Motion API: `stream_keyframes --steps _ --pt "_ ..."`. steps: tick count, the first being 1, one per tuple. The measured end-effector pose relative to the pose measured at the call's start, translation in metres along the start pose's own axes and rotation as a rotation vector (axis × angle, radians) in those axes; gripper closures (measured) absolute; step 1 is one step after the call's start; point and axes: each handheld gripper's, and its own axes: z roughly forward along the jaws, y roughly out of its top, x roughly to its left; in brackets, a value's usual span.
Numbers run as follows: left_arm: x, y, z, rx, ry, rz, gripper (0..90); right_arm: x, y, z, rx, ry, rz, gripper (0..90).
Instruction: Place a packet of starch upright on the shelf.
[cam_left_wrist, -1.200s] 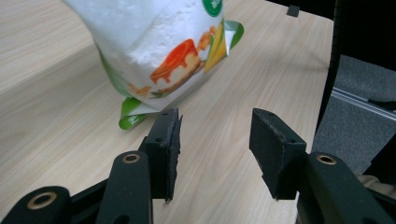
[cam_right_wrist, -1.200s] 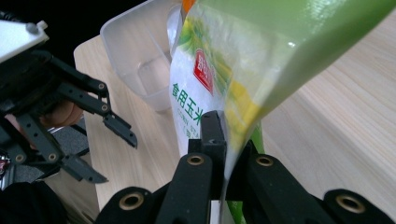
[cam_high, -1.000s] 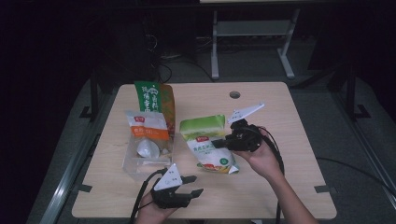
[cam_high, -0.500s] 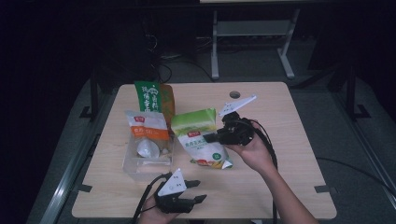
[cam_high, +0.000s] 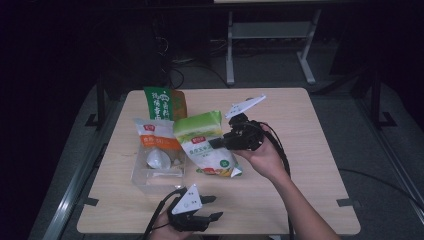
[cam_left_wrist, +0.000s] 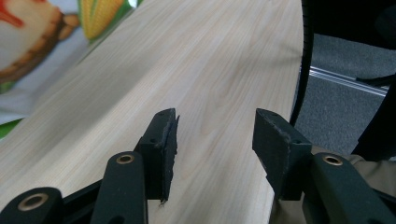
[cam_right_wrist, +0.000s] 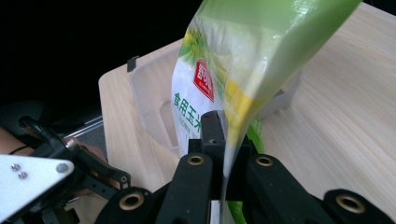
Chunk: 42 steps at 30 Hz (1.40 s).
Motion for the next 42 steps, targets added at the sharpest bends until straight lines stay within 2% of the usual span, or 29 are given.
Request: stream_keyframes --steps 29,38,42 --pt "-0.003 0.000 -0.003 -0.008 -0.014 0.016 48.1 0.021 0.043 0.017 -0.014 0.053 -0.030 90.0" --pt "-0.005 0.000 -0.003 -0.023 -0.027 0.009 48.1 0.028 0.059 0.040 -0.011 0.088 -0.061 90.0" --pt "-0.005 0.000 -0.002 -0.031 -0.027 0.007 48.1 0.032 0.068 0.053 -0.003 0.108 -0.049 90.0"
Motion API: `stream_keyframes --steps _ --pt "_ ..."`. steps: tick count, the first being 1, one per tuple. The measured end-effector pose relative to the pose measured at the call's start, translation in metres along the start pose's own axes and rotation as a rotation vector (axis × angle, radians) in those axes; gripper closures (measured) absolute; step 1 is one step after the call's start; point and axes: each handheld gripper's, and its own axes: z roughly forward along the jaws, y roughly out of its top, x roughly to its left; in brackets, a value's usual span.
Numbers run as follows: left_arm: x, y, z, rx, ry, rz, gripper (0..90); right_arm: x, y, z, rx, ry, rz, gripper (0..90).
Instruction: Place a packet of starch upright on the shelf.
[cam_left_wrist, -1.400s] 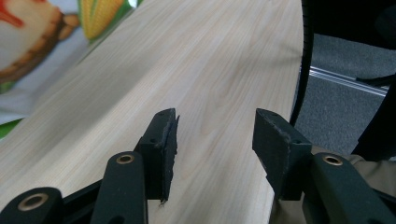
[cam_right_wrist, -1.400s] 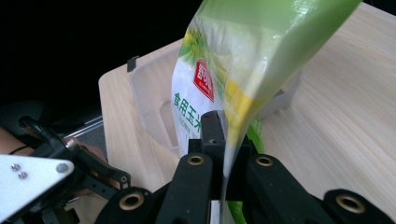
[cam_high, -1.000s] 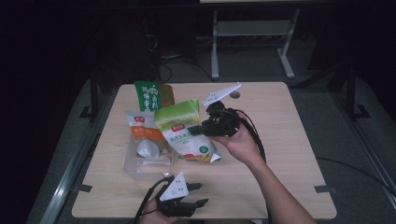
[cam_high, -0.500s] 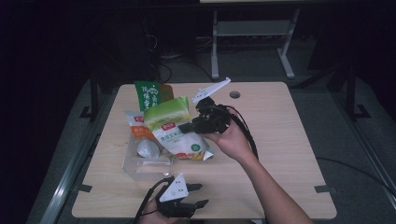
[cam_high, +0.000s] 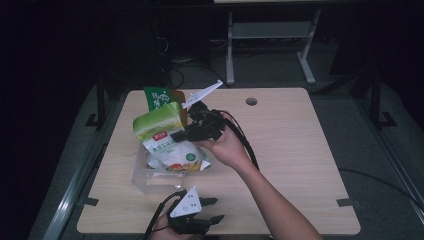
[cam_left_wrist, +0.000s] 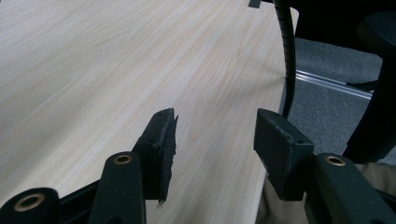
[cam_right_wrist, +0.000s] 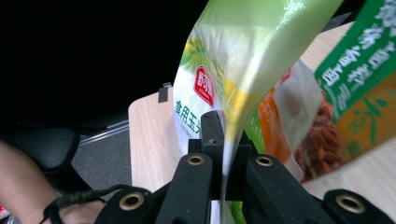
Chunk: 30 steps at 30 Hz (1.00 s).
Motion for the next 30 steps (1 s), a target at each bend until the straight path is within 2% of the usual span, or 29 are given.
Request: stream_keyframes --steps 2,13,17,18,22,30 --pt "0.000 0.000 0.000 0.000 0.000 -0.001 48.1 0.000 0.004 0.008 -0.004 0.008 -0.014 90.0" --pt "0.003 -0.002 -0.002 -0.005 0.004 -0.019 48.1 0.004 0.017 0.046 0.010 0.065 -0.012 90.0" --pt "0.004 -0.003 -0.002 -0.004 0.013 -0.030 47.2 0.004 0.018 0.063 0.020 0.090 -0.003 90.0" --pt "0.005 -0.003 -0.003 -0.001 0.012 -0.019 47.2 0.004 0.018 0.063 0.020 0.090 -0.003 90.0" --pt "0.004 -0.003 -0.003 -0.005 0.011 -0.023 47.1 0.004 0.017 0.075 0.036 0.098 -0.014 90.0" --pt "0.005 -0.003 -0.004 -0.006 0.007 -0.034 47.0 0.003 0.013 0.094 0.054 0.129 0.011 90.0"
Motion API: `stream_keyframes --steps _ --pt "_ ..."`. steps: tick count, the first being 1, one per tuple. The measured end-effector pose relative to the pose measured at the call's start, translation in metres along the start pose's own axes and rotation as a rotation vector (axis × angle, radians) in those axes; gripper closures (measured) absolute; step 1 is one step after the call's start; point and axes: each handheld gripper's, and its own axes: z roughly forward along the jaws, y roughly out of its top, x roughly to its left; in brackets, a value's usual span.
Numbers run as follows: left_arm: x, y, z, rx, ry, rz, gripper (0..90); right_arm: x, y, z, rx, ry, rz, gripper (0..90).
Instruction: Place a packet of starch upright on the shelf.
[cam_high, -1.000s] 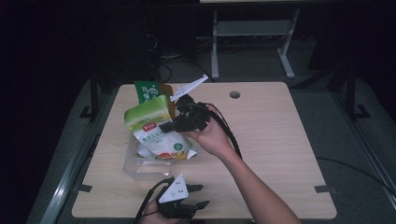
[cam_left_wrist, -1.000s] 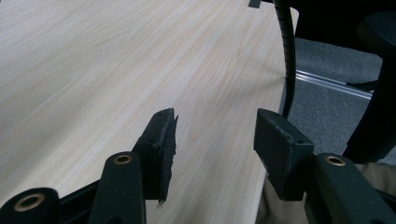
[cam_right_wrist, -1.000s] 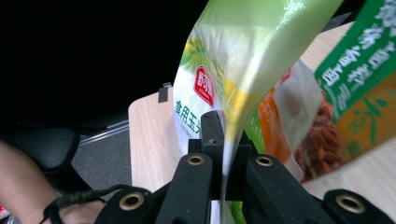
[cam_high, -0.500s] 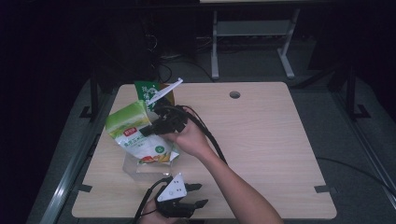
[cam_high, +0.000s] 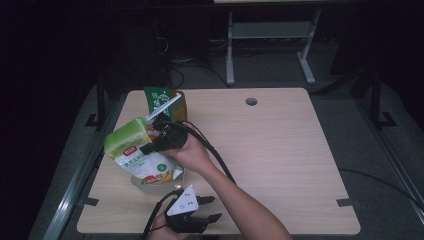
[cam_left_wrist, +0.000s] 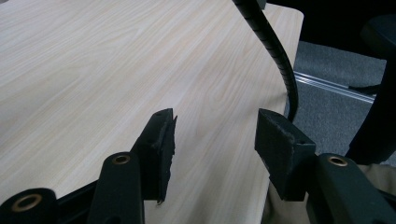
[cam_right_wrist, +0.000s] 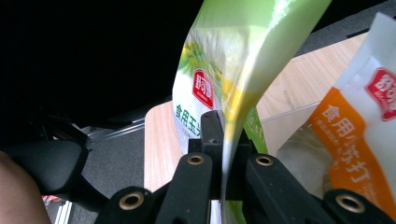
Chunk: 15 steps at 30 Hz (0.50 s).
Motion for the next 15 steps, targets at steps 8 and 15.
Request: stream_keyframes --steps 8,15 --pt "-0.001 -0.001 0.002 0.005 -0.004 0.003 46.9 -0.005 -0.010 0.019 0.021 0.028 0.011 90.0" --pt "0.000 -0.001 0.002 0.015 -0.003 0.019 46.9 -0.012 -0.022 0.029 0.048 0.039 0.025 89.8"
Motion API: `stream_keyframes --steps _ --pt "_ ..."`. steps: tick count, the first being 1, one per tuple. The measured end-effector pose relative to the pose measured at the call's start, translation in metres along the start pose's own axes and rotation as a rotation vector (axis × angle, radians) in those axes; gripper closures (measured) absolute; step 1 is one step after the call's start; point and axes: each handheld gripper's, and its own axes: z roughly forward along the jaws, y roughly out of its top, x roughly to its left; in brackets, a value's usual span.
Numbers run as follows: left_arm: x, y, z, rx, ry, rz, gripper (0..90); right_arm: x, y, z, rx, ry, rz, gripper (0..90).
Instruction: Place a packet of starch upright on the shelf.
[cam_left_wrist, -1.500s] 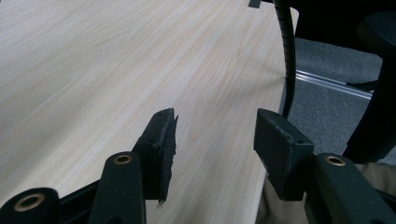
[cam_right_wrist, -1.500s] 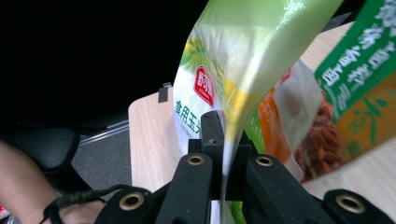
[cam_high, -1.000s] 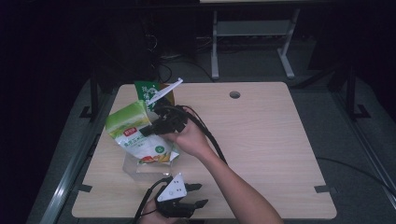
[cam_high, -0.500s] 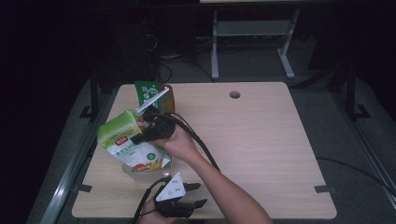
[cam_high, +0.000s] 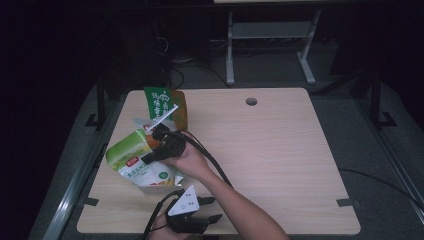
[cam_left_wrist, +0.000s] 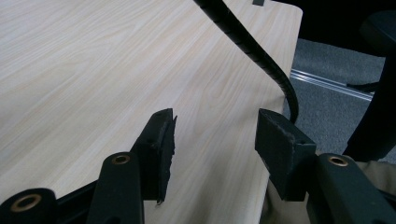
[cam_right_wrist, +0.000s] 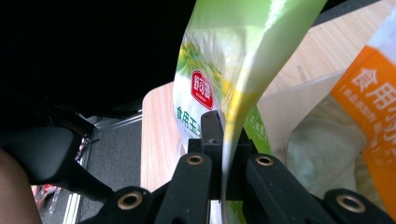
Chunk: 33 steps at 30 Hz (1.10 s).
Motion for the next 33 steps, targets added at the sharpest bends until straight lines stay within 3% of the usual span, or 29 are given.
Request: stream_keyframes --steps 5,14,24,33 --pt "-0.001 0.000 0.001 0.003 -0.004 0.002 46.9 0.000 -0.005 0.000 0.027 -0.023 -0.010 87.4" --pt "-0.001 0.000 0.001 0.006 -0.004 0.001 46.8 0.001 -0.007 -0.008 0.020 -0.034 -0.009 79.9" --pt "-0.001 -0.001 0.003 0.008 -0.007 -0.014 46.2 -0.003 -0.015 -0.012 0.054 -0.035 -0.017 88.5" --pt "0.000 -0.002 0.005 0.019 -0.006 -0.025 44.6 -0.014 -0.033 -0.019 0.069 -0.022 0.027 85.3"
